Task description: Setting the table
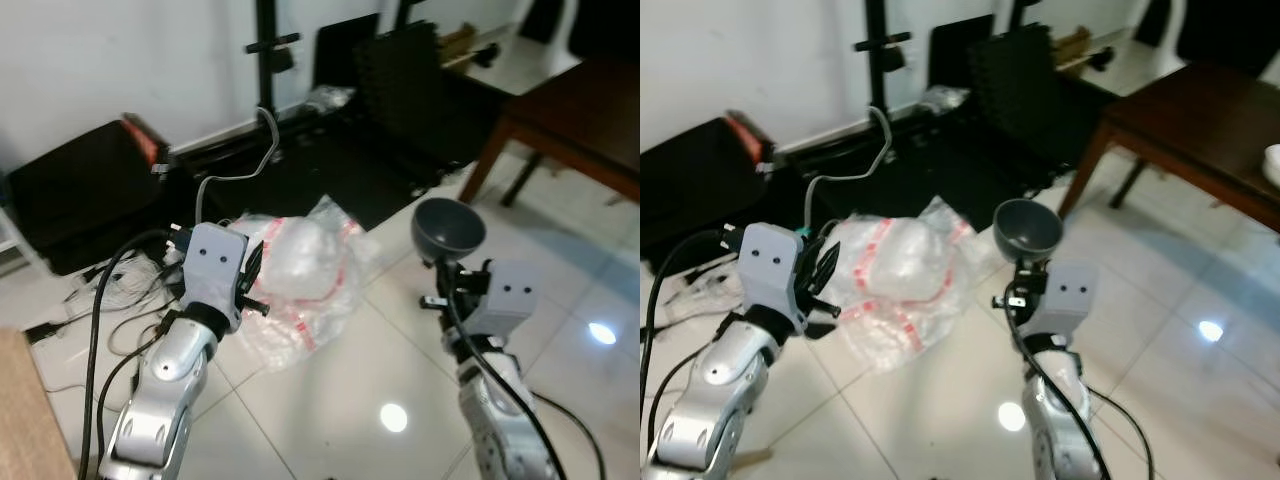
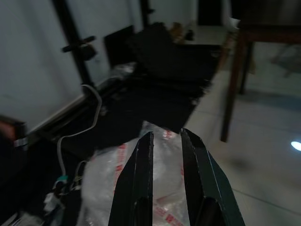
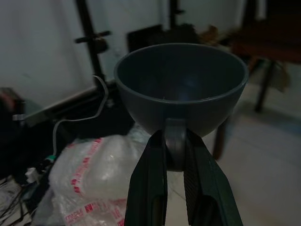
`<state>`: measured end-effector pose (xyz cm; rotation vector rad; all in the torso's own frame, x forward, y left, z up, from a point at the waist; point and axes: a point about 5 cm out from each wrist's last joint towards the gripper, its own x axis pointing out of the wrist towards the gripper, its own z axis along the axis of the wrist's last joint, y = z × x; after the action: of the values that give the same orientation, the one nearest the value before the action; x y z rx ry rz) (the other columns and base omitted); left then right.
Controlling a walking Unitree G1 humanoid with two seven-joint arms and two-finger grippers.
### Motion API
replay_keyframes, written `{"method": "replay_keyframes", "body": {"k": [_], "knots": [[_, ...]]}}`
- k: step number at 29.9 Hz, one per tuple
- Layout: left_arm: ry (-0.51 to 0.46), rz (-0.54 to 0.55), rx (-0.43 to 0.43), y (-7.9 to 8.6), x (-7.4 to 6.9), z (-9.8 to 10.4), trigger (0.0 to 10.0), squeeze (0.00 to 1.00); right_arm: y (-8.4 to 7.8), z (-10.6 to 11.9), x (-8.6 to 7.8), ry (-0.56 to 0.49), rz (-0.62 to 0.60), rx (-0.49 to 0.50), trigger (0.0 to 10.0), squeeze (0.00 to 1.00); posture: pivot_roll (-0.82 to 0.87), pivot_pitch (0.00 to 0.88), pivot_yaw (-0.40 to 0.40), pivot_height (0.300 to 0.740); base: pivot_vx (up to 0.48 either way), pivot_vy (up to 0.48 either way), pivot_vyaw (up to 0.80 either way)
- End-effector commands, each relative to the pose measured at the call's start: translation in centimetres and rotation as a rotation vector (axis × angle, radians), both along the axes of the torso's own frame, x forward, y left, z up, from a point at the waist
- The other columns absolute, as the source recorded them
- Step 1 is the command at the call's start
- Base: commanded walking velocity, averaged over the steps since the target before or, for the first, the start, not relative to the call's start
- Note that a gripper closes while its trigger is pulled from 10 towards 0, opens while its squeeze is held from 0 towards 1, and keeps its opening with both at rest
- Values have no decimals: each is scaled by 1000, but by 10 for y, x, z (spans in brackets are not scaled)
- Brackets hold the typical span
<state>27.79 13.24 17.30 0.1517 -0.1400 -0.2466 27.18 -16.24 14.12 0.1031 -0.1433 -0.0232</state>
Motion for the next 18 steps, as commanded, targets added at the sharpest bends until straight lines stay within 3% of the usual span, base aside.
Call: {"method": "replay_keyframes", "body": {"k": [1, 18], "knots": [[16, 0, 0, -1, -2, -3, 10000, 0, 2, -2, -1, 8, 3, 0, 10000, 0, -15, 54, 47, 740, 0, 0, -800], [22, -2, -25, -1, -1, -3, 10000, 0, 3, -2, 0, 7, 2, 2, 10000, 0, -15, 47, 50, 740, 0, 0, -800]]}}
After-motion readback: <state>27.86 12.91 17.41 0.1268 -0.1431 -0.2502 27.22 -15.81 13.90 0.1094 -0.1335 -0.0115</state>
